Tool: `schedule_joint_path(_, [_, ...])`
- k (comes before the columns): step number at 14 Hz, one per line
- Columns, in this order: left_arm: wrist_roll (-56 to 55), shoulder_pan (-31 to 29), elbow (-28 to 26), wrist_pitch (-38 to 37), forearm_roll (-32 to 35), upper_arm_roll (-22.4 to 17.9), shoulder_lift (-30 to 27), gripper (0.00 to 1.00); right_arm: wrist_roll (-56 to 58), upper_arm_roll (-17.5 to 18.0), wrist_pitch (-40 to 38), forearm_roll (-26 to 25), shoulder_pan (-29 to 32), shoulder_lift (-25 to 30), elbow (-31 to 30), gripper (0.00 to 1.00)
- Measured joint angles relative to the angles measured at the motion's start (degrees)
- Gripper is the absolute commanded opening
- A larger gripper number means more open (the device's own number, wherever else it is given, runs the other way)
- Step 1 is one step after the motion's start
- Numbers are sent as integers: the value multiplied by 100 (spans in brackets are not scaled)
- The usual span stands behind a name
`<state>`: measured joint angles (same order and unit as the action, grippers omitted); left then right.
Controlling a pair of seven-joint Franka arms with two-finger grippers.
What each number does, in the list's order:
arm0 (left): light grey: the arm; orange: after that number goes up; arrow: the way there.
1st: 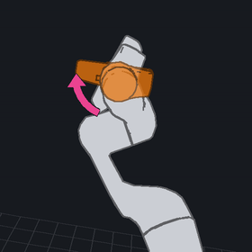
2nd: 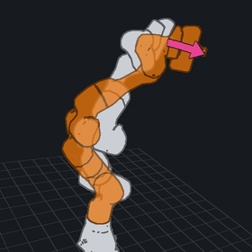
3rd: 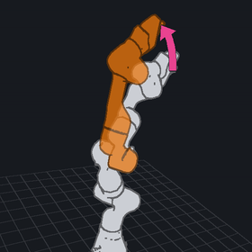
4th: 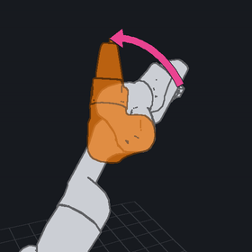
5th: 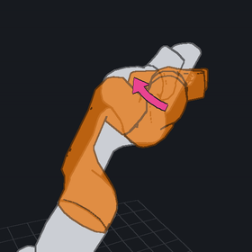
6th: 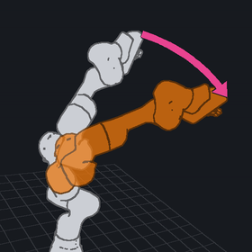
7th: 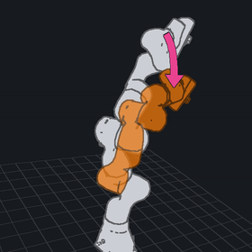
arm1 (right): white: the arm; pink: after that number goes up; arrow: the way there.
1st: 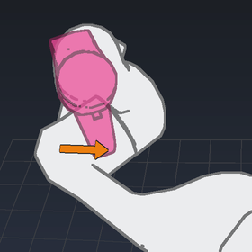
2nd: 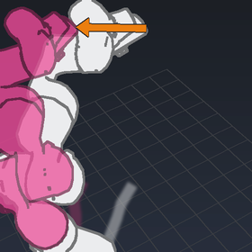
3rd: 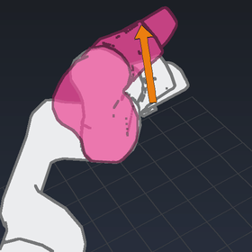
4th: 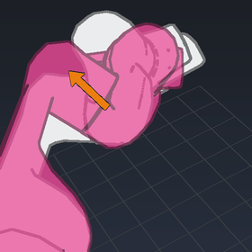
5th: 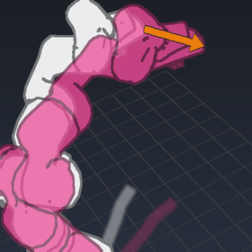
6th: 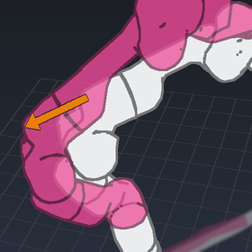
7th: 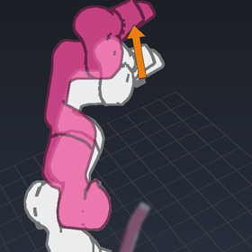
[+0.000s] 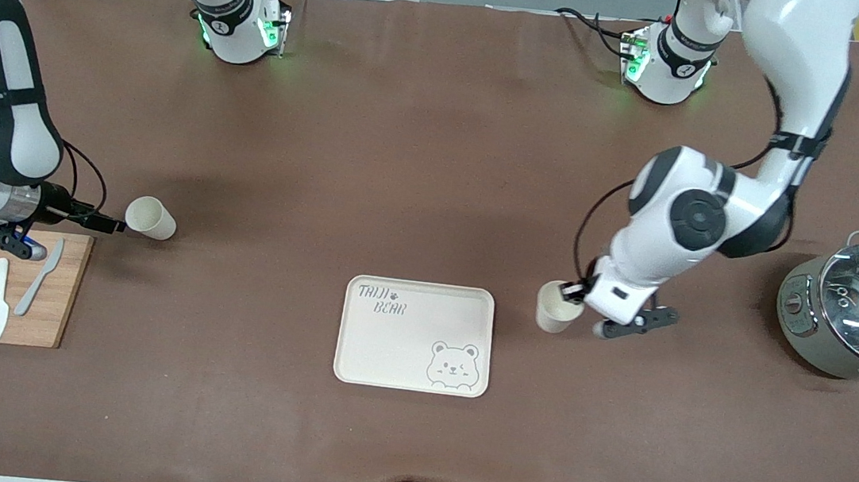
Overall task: Place white IKEA cup upright on tray with both arms
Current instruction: 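Grasp and carry the cup toward the tray while the right gripper grasps its cup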
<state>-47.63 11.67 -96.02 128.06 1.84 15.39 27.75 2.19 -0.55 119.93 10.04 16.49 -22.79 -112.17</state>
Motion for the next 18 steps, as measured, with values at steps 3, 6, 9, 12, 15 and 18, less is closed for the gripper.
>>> schedule_joint_path(3, [-870,528,781,-21,0,-13,702,0,31,18,-53,0,0,49,-57,100])
schedule_joint_path(6, [-1264,787,1355,-22,0,-30,1264,0,60,23,-44,49,0,47,-329,100])
schedule_joint_path(9, [-1302,824,1496,-18,0,-35,1547,0,74,25,-29,112,0,49,-420,72])
schedule_joint_path(12, [-1306,876,1520,26,0,-35,1742,17,74,25,-29,121,0,48,-468,58])
schedule_joint_path(15, [-1315,890,1575,53,0,-51,1789,100,75,25,-29,126,0,48,-476,38])
schedule_joint_path(18, [-1315,869,1653,53,0,-71,1785,100,75,26,-30,133,0,49,-476,12])
